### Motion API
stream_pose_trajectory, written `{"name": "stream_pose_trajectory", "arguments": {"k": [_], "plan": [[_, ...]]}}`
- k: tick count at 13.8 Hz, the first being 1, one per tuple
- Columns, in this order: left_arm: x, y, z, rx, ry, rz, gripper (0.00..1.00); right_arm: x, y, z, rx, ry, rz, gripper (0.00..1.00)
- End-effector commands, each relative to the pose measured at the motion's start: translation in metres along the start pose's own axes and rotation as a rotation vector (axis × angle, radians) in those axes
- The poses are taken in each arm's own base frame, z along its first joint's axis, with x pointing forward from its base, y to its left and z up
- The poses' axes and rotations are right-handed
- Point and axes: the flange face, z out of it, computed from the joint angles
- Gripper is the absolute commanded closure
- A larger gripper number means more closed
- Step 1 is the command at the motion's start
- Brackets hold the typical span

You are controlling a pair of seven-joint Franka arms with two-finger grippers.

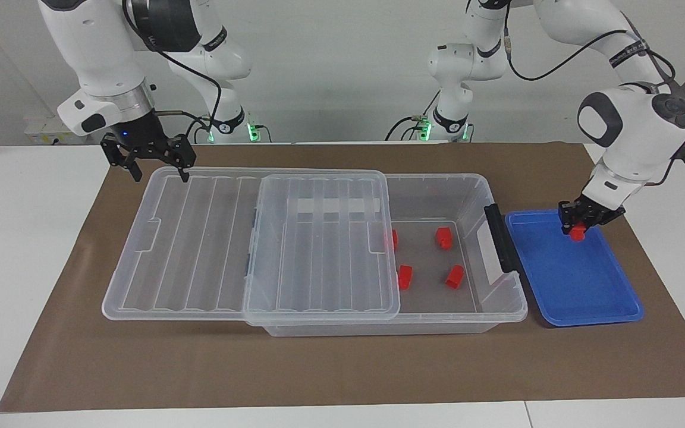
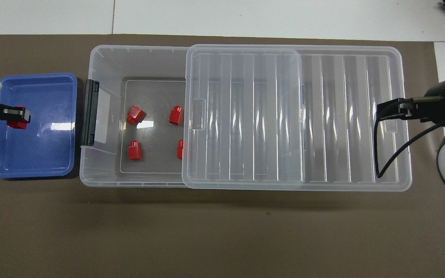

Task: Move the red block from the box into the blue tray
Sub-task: 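Lower the red block into the blue tray and open the left gripper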

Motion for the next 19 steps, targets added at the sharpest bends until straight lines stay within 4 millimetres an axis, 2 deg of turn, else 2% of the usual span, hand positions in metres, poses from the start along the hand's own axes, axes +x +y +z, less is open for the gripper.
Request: {"name": "stream_pose_trajectory", "arguments": {"k": [1, 2, 5, 7, 8, 15, 19], "plan": [[-0.017, 0.004, 0.026, 0.0, 0.03, 0.02, 1.0, -0.009, 0.0, 0.0, 0.004, 0.01, 0.022, 0.01], [-0.016, 0.004, 0.041, 0.006, 0.024, 0.023, 1.0, -0.009, 0.0, 0.0, 0.004, 0.011, 0.022, 0.01], [-0.011, 0.004, 0.066, 0.023, 0.031, 0.023, 1.0, -0.009, 0.0, 0.0, 0.004, 0.011, 0.022, 0.0], [-0.009, 0.005, 0.093, 0.036, 0.025, 0.026, 1.0, -0.009, -0.001, 0.001, 0.004, 0.01, 0.021, 0.0], [-0.009, 0.004, 0.1, 0.04, 0.026, 0.025, 1.0, -0.009, 0.0, 0.001, 0.004, 0.01, 0.021, 0.0], [-0.019, -0.002, 0.112, -0.067, 0.058, -0.125, 1.0, -0.01, 0.0, 0.001, 0.002, 0.007, 0.022, 0.0], [-0.026, 0.002, 0.132, -0.05, 0.08, -0.119, 1.0, -0.011, 0.002, 0.002, 0.002, -0.003, 0.025, 0.0]]}}
